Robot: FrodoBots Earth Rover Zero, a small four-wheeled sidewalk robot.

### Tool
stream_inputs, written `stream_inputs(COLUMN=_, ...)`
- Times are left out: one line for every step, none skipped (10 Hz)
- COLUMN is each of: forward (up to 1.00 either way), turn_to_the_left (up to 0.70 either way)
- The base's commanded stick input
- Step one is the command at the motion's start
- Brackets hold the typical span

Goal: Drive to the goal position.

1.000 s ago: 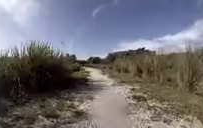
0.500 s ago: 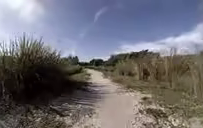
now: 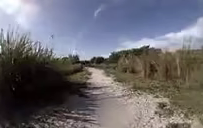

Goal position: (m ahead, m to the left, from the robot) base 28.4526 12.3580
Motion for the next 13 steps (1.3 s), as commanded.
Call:
stream_inputs(forward=0.85, turn_to_the_left=0.0)
stream_inputs(forward=0.85, turn_to_the_left=0.0)
stream_inputs(forward=0.85, turn_to_the_left=0.0)
stream_inputs(forward=0.85, turn_to_the_left=0.0)
stream_inputs(forward=0.85, turn_to_the_left=-0.17)
stream_inputs(forward=0.85, turn_to_the_left=-0.34)
stream_inputs(forward=0.85, turn_to_the_left=-0.34)
stream_inputs(forward=0.85, turn_to_the_left=-0.14)
stream_inputs(forward=0.85, turn_to_the_left=-0.09)
stream_inputs(forward=0.85, turn_to_the_left=-0.3)
stream_inputs(forward=0.85, turn_to_the_left=-0.14)
stream_inputs(forward=0.85, turn_to_the_left=0.0)
stream_inputs(forward=0.85, turn_to_the_left=0.0)
